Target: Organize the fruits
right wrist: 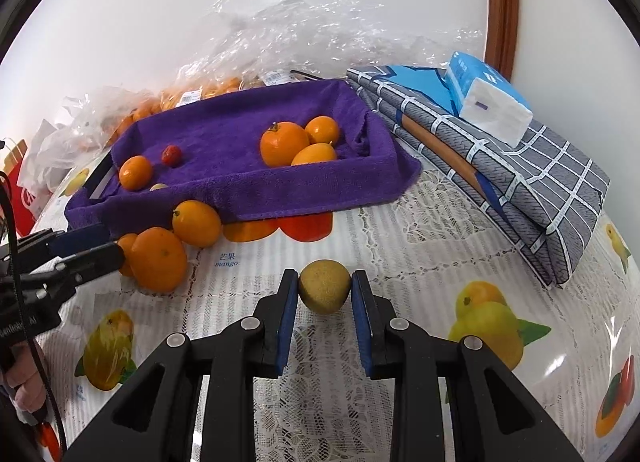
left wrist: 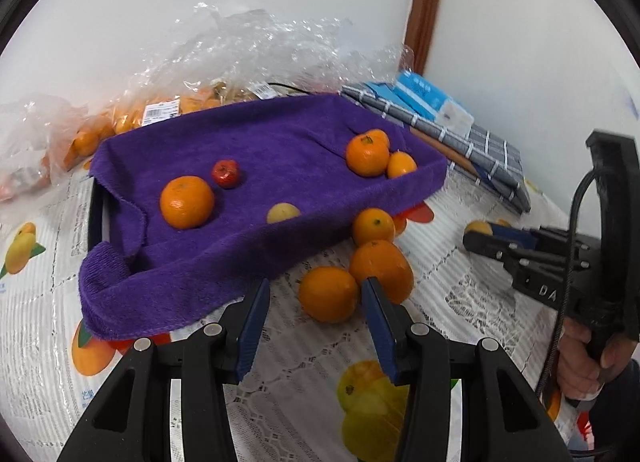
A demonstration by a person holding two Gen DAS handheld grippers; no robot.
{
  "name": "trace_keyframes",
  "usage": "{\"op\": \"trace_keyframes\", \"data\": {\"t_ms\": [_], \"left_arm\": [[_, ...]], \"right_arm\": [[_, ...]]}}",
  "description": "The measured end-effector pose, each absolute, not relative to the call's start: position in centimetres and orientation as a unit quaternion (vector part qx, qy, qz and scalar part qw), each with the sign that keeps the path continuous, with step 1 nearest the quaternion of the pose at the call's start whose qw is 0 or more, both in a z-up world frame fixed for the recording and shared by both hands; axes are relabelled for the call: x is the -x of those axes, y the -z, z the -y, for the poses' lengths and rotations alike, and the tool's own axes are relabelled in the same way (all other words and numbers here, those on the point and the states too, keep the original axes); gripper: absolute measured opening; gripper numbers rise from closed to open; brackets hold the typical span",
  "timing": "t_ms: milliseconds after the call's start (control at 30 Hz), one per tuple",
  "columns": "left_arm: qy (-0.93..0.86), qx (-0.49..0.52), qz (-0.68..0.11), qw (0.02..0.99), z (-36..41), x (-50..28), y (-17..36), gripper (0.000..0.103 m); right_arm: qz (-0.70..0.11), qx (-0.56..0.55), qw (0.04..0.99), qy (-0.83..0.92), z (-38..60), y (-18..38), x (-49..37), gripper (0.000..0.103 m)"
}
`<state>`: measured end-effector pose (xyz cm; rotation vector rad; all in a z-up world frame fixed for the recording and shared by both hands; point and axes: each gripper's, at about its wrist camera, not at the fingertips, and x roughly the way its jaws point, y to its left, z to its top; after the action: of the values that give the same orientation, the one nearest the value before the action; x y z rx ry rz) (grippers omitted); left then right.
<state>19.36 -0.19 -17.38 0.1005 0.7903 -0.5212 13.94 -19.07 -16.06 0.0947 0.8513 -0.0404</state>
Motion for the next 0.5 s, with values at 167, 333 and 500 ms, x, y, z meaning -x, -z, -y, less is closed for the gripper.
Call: {"op": "trace_keyframes", "data": {"t_ms": [167,333,500], "left_arm": [[0.253,-0.048,-0.399,0.88,0.5,-20.0,18.0,0.047],[0.259,-0.056,-0.413,0.871,1.2,-20.5,18.4,0.048],[0.262,-0.061,-0.407,0.873,1.8,-20.4,18.3,0.032]], "right_arm": [[-0.409,-0.061,0.911,0.014,19.5,16.0,-13.8,0.027],[-0.41,-0.066,0.91,0.0,19.4,16.0,-13.9,0.027],[-0.415,-0.056,0.908,-0.004,18.9,16.1,-14.0,0.027]]}}
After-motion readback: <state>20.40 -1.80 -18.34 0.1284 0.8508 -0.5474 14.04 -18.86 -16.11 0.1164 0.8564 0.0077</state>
